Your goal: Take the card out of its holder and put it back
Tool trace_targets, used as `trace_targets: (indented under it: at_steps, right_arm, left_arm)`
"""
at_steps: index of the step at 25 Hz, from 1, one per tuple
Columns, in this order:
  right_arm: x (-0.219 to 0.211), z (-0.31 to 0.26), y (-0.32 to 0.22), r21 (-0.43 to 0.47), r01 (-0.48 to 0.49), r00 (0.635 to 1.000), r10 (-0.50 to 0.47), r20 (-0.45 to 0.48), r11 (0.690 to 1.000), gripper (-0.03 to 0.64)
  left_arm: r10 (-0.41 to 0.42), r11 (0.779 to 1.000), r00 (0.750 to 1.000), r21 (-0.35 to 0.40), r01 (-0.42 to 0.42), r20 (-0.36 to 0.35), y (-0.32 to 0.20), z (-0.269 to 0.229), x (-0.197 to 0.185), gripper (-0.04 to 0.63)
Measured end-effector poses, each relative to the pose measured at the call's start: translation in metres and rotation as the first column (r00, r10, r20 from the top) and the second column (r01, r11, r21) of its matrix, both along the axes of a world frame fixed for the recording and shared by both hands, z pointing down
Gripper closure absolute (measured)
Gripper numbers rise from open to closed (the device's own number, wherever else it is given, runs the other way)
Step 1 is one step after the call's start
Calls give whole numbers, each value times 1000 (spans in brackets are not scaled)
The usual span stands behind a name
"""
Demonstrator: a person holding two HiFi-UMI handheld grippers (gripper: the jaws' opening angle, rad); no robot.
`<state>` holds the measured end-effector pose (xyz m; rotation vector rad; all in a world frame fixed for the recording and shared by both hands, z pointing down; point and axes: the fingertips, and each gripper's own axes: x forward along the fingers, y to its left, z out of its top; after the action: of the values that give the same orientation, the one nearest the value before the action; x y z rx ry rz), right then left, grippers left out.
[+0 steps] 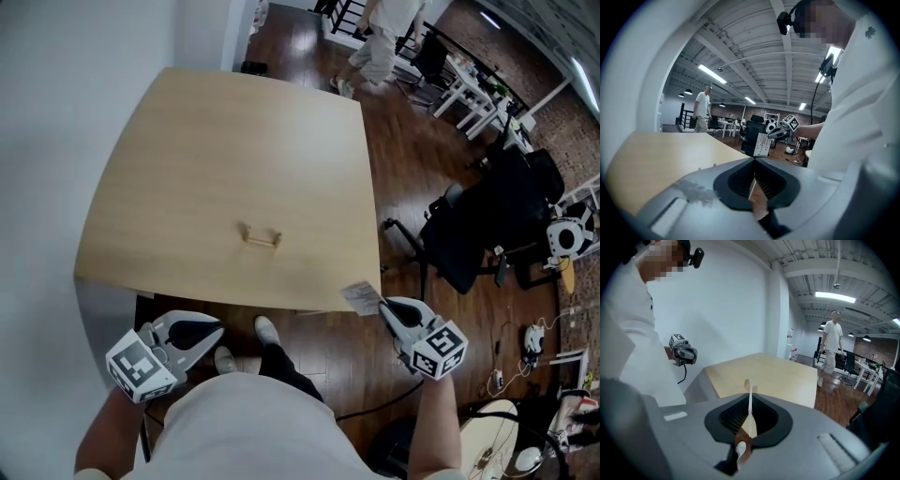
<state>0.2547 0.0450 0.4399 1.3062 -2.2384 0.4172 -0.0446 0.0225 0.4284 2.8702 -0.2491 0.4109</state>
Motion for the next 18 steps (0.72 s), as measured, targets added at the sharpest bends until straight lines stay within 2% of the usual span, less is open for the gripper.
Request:
trace_targets:
  at_steps: [3, 9, 12, 18]
  right_arm:
    - [-2, 1, 3, -1, -1, 1000, 1, 4, 1000, 597]
    - [2, 3, -6, 14, 16, 1000, -16, 8, 1000, 597]
    - [2, 3, -14, 21, 34, 999, -34, 10, 999, 597]
    - [-4, 5, -50, 40, 110, 994, -110, 17, 993, 596]
  left_arm:
    - [2, 1000, 1000, 6, -2, 5, 3, 1, -1, 591]
    - [-14, 998, 1000, 64, 14, 9, 1, 1, 5, 590]
    - [-42, 998, 999, 48, 43, -17, 0, -3, 5, 589]
    - [-104, 994, 995, 32, 105, -7, -13, 0, 2, 583]
